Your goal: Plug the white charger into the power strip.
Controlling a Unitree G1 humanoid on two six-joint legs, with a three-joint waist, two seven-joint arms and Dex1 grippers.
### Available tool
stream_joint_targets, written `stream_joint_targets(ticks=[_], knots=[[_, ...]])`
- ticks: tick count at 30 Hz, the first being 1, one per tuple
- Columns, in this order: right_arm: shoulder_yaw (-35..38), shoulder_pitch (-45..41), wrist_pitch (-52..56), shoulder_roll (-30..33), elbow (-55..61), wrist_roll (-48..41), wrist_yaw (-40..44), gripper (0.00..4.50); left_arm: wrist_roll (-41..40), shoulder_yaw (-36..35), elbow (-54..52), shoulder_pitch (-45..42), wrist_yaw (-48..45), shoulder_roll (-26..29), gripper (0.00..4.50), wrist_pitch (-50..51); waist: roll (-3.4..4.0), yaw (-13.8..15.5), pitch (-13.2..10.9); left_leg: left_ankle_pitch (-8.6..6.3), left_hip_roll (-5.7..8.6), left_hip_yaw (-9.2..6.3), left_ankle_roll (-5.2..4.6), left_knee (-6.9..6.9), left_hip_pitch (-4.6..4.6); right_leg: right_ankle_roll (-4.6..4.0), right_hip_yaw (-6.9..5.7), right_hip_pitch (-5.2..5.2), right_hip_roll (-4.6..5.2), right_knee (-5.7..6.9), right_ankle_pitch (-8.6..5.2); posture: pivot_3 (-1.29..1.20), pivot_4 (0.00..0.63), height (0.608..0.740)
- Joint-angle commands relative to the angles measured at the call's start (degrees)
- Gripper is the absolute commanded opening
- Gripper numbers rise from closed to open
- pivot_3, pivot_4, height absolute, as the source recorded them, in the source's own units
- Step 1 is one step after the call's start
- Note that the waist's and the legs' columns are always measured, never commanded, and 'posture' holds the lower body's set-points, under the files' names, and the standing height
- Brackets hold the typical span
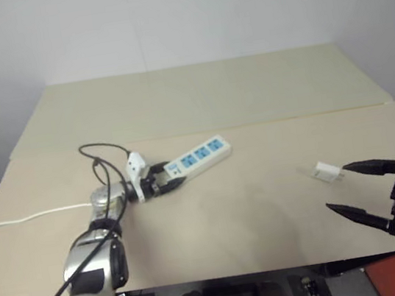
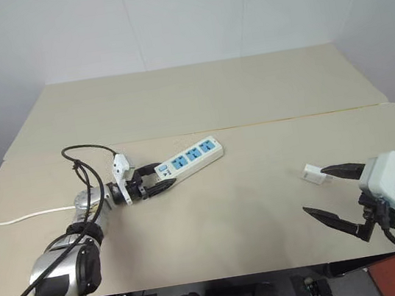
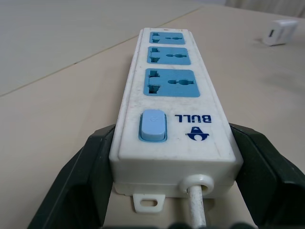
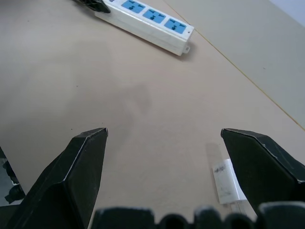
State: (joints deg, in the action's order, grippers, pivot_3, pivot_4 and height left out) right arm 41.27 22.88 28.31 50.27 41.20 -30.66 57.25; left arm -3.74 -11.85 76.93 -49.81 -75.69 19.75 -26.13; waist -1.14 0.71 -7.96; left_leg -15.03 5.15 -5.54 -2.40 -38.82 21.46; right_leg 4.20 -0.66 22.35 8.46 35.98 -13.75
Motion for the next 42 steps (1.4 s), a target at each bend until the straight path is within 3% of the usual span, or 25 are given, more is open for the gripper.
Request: stream_joint_targets(ticks=[1,9,18,24,29,32,36,42], knots=[[0.40,-0.99,0.43,1.02,0.47,-0.82,-0.29,4.50,-0.15,0.86,-1.49,0.09,-5.52,-0.19,3.26,-0.07,0.00,0.01,0.00,0.00,0.00,0.00,0.00,0.00,0.00,0.00,0.00,0.00,0.00,0.00,0.00,0.00,0.150,0.740],[-2.04,-3.33,1.17,2.50,-0.89,-0.20,-0.65,4.50,0.33,3.20,-2.56,-1.39,-16.33,0.55,3.26,-0.27,0.00,0.01,0.00,0.00,0.00,0.00,-0.01,0.00,0.00,0.00,-0.03,-0.02,0.00,-0.02,0.00,0.00,0.150,0.740],[-3.11,-4.45,2.50,4.28,-2.51,1.51,-1.56,4.50,-0.67,7.09,-4.49,-0.38,-16.81,0.57,3.26,-8.77,-0.02,0.05,-0.01,-0.02,-0.01,-0.02,-0.03,0.00,0.02,0.00,-0.03,-0.02,0.00,-0.06,0.00,0.00,0.150,0.740],[-3.43,-5.91,2.49,5.52,-3.82,1.42,-0.87,4.50,-4.23,7.47,-5.09,0.08,-16.81,0.18,3.26,-6.96,-0.02,0.00,-0.02,-0.03,0.00,-0.02,-0.05,-0.01,0.05,0.00,-0.03,-0.02,0.00,-0.10,0.00,0.00,0.150,0.740],[-7.86,-11.57,12.69,13.11,-10.89,2.31,-3.35,4.50,-5.28,10.95,-5.40,0.61,-16.81,1.40,3.26,-4.15,-0.02,-0.07,-0.02,-0.03,0.01,-0.02,-0.05,0.00,0.04,0.00,-0.02,-0.02,0.00,-0.11,0.00,0.00,0.150,0.740],[-12.58,-15.69,15.91,19.16,-15.08,2.99,-1.58,4.50,-5.95,13.07,-5.85,0.51,-16.81,1.73,3.26,-4.40,0.01,-0.17,-0.01,-0.03,-0.01,-0.01,-0.05,0.02,0.04,-0.01,-0.01,0.03,0.00,-0.08,0.00,0.00,0.150,0.740],[-27.39,-28.94,17.55,25.66,-22.00,4.91,0.89,4.50,-6.90,13.90,-5.87,-0.07,-16.81,1.68,3.26,-5.05,0.03,-0.47,-0.01,-0.03,-0.03,-0.01,-0.05,0.02,0.10,-0.01,-0.01,0.09,0.01,-0.12,0.01,0.00,0.150,0.740],[-47.95,-48.22,15.67,23.94,-31.42,13.78,7.95,4.50,-6.94,14.44,-5.64,0.48,-16.81,1.82,3.26,-5.63,0.06,-0.72,0.02,0.02,0.00,-0.03,0.03,-0.05,0.61,-0.02,-0.03,0.62,0.03,-0.05,0.01,0.00,0.150,0.740]])
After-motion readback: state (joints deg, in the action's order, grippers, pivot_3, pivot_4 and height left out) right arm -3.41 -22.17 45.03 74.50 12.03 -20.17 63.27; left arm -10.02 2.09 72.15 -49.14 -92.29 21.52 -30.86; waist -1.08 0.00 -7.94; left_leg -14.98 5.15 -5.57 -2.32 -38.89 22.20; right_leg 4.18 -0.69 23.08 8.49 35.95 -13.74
